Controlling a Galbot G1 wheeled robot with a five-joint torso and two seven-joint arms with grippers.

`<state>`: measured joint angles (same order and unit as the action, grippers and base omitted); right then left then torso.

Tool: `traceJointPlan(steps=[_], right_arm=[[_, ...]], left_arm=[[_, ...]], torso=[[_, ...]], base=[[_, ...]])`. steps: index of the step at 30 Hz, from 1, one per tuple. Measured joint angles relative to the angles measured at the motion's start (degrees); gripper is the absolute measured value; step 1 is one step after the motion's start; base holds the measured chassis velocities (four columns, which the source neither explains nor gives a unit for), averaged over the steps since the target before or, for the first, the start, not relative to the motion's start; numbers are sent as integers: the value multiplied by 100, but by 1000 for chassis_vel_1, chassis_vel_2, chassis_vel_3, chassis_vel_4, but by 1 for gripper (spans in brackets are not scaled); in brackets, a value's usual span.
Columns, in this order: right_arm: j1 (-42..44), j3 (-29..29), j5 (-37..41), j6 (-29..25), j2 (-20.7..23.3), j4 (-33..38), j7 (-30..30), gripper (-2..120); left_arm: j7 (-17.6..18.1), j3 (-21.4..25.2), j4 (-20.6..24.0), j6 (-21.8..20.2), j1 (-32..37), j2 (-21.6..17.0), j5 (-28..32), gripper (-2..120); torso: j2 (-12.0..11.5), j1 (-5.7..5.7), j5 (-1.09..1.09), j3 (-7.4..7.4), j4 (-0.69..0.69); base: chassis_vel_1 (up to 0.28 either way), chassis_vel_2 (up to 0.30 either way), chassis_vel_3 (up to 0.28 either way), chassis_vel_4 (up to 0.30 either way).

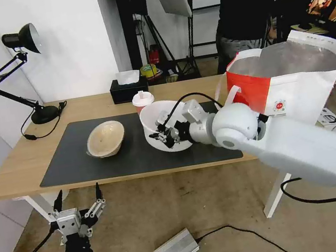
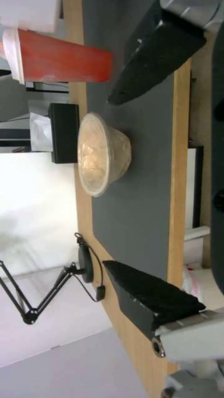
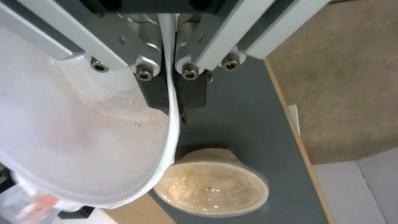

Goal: Pick up the trash from the table and place it into the takeout bag.

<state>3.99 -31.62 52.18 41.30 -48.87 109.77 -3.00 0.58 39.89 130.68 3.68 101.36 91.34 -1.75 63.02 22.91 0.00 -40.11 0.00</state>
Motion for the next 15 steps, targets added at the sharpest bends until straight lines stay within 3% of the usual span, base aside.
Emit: traceJointPlan(steps=[15], right_arm=[[-684, -164, 111, 0, 374, 63, -249, 0]], left_arm=[[0, -19, 6, 0, -5, -2, 3, 100]], torso=[[0, 0, 0, 0, 0]], base=[[0, 0, 0, 0]])
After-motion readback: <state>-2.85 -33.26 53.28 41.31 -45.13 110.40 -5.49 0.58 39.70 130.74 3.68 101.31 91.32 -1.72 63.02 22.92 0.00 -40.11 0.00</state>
